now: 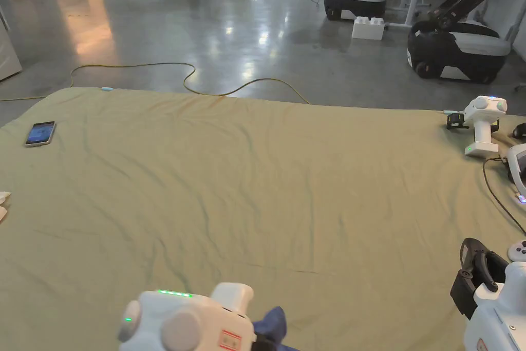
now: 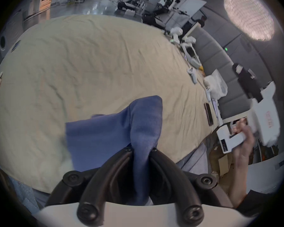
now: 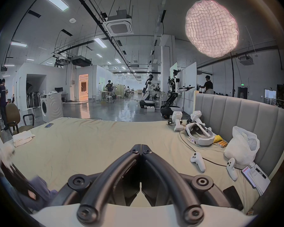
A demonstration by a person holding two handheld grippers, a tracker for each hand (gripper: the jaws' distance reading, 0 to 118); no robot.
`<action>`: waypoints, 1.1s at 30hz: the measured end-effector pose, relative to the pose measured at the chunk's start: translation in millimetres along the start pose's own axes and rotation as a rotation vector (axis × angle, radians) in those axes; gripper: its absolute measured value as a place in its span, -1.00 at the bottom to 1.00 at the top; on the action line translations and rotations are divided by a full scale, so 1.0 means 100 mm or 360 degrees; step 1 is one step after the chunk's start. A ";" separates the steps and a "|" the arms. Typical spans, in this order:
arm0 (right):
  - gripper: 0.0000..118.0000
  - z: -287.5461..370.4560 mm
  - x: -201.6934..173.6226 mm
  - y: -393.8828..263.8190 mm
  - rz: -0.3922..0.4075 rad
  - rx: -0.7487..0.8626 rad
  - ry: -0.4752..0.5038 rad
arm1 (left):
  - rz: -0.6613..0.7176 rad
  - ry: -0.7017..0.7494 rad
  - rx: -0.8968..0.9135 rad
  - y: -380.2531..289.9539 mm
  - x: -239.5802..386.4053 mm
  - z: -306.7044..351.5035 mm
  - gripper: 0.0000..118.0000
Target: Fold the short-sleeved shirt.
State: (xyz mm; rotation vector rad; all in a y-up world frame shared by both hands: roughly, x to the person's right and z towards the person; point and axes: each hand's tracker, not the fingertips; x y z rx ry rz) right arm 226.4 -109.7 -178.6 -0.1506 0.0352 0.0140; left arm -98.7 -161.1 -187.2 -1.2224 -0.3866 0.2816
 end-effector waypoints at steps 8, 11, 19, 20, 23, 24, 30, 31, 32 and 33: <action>-1.00 0.05 0.07 -0.04 0.0006 -0.0038 -0.0040 | 0.0016 0.0150 -0.0114 -0.17 0.28 -0.81 -0.77; -1.00 0.06 0.09 -0.04 0.0014 -0.0047 -0.0041 | 0.0120 -0.0030 -0.0126 -0.20 0.19 -0.73 -0.37; -1.00 0.06 0.06 -0.04 0.0029 -0.0054 -0.0027 | 0.0222 -0.0187 0.0089 -0.25 -0.15 0.00 -0.12; -1.00 0.06 0.04 -0.04 0.0030 -0.0053 -0.0024 | 0.0235 -0.0181 0.0123 -0.26 -0.20 0.03 -0.18; -1.00 0.04 -0.02 -0.04 0.0031 -0.0056 -0.0007 | 0.0231 -0.0153 0.0074 -0.24 -0.29 -0.18 -0.71; -1.00 0.05 -0.04 -0.04 0.0031 -0.0057 -0.0003 | 0.0221 -0.0229 0.0019 -0.26 -0.29 -0.27 -0.71; -1.00 0.06 -0.13 -0.05 0.0054 -0.0072 0.0014 | 0.0148 -0.0291 -0.0083 -0.43 -0.13 -0.95 -0.75; -1.00 0.07 -0.13 -0.05 0.0058 -0.0075 0.0015 | 0.0127 -0.0268 -0.0074 -0.46 -0.11 -1.01 -0.75; -1.00 0.07 -0.14 -0.06 0.0062 -0.0077 0.0015 | 0.0131 -0.0272 -0.0072 -0.47 -0.10 -1.06 -0.76; -1.00 0.07 -0.14 -0.06 0.0066 -0.0080 0.0016 | 0.0120 -0.0272 -0.0051 -0.49 -0.10 -1.11 -0.76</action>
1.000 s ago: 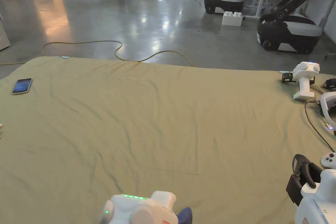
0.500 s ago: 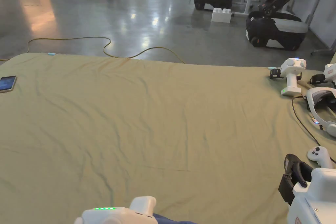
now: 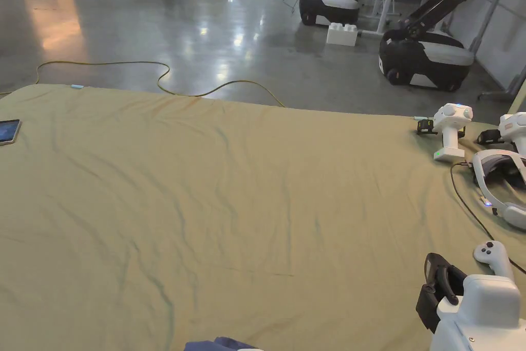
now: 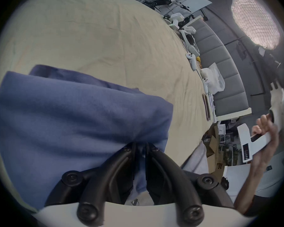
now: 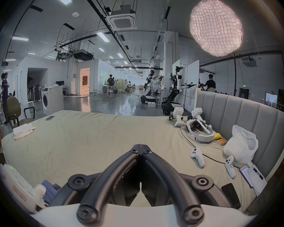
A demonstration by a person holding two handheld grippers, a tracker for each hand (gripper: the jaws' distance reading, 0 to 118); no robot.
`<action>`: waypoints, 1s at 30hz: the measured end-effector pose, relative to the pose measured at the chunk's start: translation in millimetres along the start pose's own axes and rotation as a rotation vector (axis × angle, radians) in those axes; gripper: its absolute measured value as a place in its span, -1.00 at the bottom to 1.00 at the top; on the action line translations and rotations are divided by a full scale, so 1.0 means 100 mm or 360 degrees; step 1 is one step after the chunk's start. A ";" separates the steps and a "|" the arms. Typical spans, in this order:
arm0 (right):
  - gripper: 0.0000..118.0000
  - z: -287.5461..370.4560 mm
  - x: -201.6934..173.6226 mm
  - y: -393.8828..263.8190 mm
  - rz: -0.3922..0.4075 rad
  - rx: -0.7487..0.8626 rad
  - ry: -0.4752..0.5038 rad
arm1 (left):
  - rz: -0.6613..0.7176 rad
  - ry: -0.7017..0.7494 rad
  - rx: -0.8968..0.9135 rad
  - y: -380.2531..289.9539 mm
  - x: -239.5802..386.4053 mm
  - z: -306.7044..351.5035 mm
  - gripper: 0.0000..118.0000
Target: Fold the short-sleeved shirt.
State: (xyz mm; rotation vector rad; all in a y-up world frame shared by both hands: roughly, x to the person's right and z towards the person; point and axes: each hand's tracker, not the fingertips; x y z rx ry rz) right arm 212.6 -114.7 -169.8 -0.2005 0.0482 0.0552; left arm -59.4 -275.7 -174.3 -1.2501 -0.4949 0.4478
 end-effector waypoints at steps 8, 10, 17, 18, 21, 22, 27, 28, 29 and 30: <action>-1.00 0.02 -0.12 0.05 0.0045 0.0014 0.0009 | -0.0050 0.0014 0.0176 0.05 -0.06 0.44 -0.76; -1.00 0.01 -0.17 0.08 0.0049 0.0033 0.0012 | -0.0110 0.0049 0.0312 0.14 -0.09 0.69 -0.76; -1.00 -0.11 -0.40 0.28 0.0013 0.0126 -0.0027 | -0.0327 0.0444 0.1099 0.44 -0.05 1.61 -0.76; -1.00 -0.12 -0.43 0.31 0.0012 0.0151 -0.0038 | -0.0338 0.0495 0.1232 0.47 -0.05 1.72 -0.76; -1.00 -0.16 -0.54 0.41 0.0030 0.0211 -0.0057 | -0.0406 0.0656 0.1611 0.51 0.01 1.98 -0.76; -1.00 -0.17 -0.57 0.44 0.0025 0.0231 -0.0059 | -0.0416 0.0702 0.1695 0.54 0.02 2.05 -0.76; -1.00 -0.24 -0.65 0.55 0.0016 0.0311 -0.0065 | -0.0465 0.0864 0.1881 0.69 0.03 2.21 -0.76; -1.00 -0.25 -0.65 0.57 0.0011 0.0322 -0.0070 | -0.0469 0.0924 0.1905 0.71 0.03 2.22 -0.76; -1.00 -0.27 -0.65 0.58 0.0001 0.0330 -0.0077 | -0.0470 0.0956 0.1926 0.72 0.02 2.24 -0.76; -1.00 -0.28 -0.64 0.59 -0.0010 0.0336 -0.0086 | -0.0475 0.0954 0.1938 0.72 0.00 2.25 -0.76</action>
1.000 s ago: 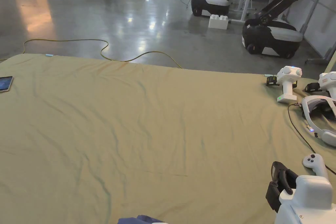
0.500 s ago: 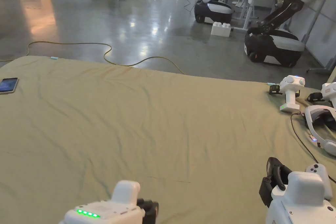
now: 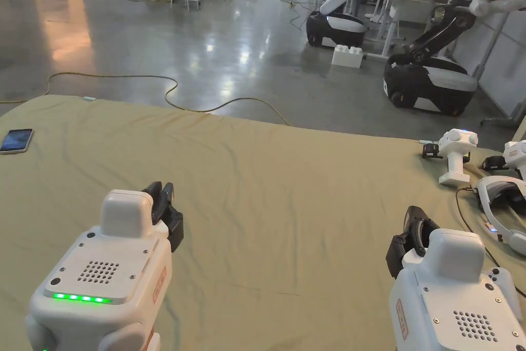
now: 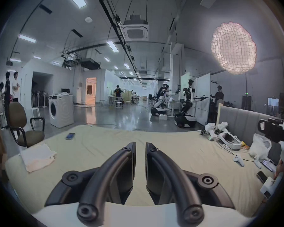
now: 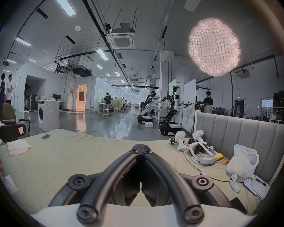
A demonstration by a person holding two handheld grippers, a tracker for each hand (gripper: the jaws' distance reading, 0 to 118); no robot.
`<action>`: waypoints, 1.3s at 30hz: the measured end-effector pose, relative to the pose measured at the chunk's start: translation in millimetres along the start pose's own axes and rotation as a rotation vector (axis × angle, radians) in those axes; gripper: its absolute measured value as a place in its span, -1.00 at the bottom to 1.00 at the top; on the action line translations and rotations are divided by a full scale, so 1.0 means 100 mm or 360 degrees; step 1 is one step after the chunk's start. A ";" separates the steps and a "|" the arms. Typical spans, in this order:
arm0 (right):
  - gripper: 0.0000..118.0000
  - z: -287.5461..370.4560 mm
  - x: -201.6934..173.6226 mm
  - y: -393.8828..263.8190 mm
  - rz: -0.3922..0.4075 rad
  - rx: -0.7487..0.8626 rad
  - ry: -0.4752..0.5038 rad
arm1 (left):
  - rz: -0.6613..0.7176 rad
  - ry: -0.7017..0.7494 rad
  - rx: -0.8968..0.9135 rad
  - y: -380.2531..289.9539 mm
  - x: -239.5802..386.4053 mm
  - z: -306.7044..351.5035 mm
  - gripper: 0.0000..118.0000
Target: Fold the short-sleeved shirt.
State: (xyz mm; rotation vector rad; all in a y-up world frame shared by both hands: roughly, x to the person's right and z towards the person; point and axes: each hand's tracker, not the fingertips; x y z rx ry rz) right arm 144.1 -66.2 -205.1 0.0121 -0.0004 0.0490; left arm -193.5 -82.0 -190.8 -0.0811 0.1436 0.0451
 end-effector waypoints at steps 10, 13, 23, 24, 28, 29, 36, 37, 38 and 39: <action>-1.00 0.22 0.07 -0.08 -0.0010 -0.0168 0.0023 | -0.0153 0.0071 -0.0025 -0.06 -0.30 0.22 -0.76; -1.00 0.51 -0.13 -0.34 0.0040 -0.0331 0.0168 | -0.0168 0.0054 -0.0071 -0.13 -0.42 0.32 -0.76; -1.00 1.02 -0.85 -1.52 0.0166 -0.0840 0.0456 | -0.0036 -0.0059 -0.0406 -0.66 -0.63 0.52 -0.76; -1.00 1.02 -0.87 -1.61 0.0185 -0.0872 0.0459 | -0.0010 -0.0074 -0.0453 -0.71 -0.65 0.53 -0.76; -1.00 0.98 -0.85 -2.02 0.0227 -0.1041 0.0361 | 0.0139 -0.0192 -0.0664 -0.95 -0.74 0.57 -0.76; -1.00 0.96 -0.82 -2.09 0.0205 -0.1071 0.0317 | 0.0171 -0.0227 -0.0720 -1.01 -0.76 0.58 -0.76; -1.00 0.85 -0.83 -2.18 0.0226 -0.1039 0.0304 | 0.0604 -0.0667 -0.1279 -1.47 -0.94 0.41 -0.26; -1.00 0.84 -0.82 -2.20 0.0223 -0.1045 0.0303 | 0.0656 -0.0707 -0.1356 -1.54 -0.96 0.37 -0.12; -1.00 0.83 -0.80 -2.22 0.0213 -0.1051 0.0303 | 0.0709 -0.0760 -0.1418 -1.61 -0.98 0.33 -0.02; -1.00 0.82 -0.79 -2.23 0.0200 -0.1053 0.0305 | 0.0763 -0.0804 -0.1465 -1.67 -1.00 0.29 0.03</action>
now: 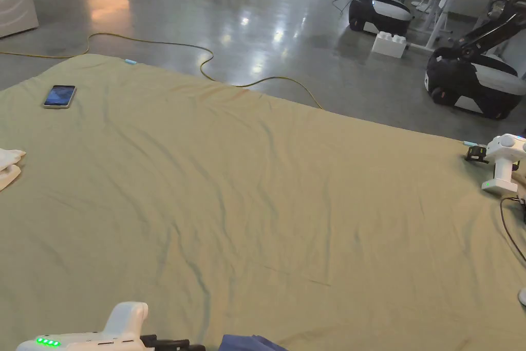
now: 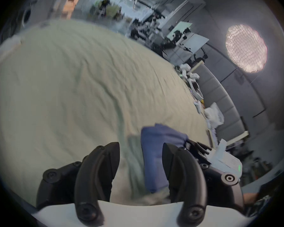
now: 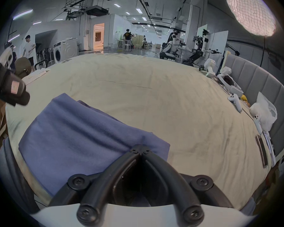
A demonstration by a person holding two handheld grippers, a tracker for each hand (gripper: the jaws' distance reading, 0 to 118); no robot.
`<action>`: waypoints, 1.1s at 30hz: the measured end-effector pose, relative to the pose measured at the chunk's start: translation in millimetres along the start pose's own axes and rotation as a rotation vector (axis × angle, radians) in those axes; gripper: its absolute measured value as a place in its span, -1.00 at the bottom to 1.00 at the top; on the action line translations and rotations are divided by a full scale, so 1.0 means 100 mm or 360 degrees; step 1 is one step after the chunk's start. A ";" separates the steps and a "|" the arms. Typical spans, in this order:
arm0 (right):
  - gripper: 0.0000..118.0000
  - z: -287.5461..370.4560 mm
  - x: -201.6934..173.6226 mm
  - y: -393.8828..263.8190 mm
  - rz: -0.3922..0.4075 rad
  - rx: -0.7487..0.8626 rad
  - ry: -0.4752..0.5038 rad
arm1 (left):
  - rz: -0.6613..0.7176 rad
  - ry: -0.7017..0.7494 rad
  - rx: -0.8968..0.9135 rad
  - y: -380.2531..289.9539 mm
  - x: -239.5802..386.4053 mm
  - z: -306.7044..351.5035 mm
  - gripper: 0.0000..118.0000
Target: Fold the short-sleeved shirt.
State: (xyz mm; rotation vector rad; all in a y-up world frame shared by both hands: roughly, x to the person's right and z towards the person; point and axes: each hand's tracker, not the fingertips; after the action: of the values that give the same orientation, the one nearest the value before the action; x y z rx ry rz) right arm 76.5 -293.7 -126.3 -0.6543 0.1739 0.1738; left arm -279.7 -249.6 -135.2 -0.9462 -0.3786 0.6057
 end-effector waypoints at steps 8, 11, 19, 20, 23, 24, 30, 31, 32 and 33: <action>-1.00 0.03 0.06 0.00 -0.0041 -0.0007 0.0039 | 0.0350 -0.0490 -0.0380 0.04 -0.38 -0.56 0.23; -1.00 0.03 0.08 0.03 -0.0098 -0.0029 0.0049 | 0.0455 -0.0570 -0.0488 0.04 -0.48 -0.84 0.24; -1.00 0.03 0.07 0.02 -0.0102 -0.0026 0.0043 | 0.0426 -0.0791 -0.0453 -0.01 -0.33 -1.19 0.22; -1.00 0.03 0.07 0.01 -0.0102 -0.0020 0.0038 | 0.0429 -0.0786 -0.0459 -0.03 -0.27 -1.22 0.21; -1.00 0.02 0.06 0.01 -0.0106 -0.0015 0.0025 | 0.0342 -0.0741 -0.0485 -0.09 -0.15 -1.23 -0.17; -1.00 0.02 0.05 0.00 -0.0101 -0.0013 0.0019 | 0.0304 -0.0706 -0.0469 -0.11 -0.13 -1.22 -0.53; -1.00 0.01 0.00 -0.03 -0.0019 0.0039 0.0007 | 0.0380 -0.0697 -0.0344 -0.27 -0.17 -1.12 -0.60; -1.00 0.02 0.01 -0.02 -0.0015 0.0049 0.0009 | 0.0390 -0.0720 -0.0323 -0.27 -0.17 -1.09 -0.61; -1.00 0.04 0.01 -0.01 -0.0014 0.0054 0.0012 | 0.0420 -0.0772 -0.0308 -0.27 -0.16 -1.06 -0.62; -1.00 0.05 0.02 0.01 -0.0008 0.0062 0.0016 | 0.0434 -0.0800 -0.0295 -0.22 -0.14 -1.00 -0.62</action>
State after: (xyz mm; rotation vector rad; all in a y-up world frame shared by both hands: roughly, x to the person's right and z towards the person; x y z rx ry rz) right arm 78.3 -289.4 -123.5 -0.6169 0.1850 0.1619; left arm -228.9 -332.0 -170.7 -1.0259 -0.7706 1.0780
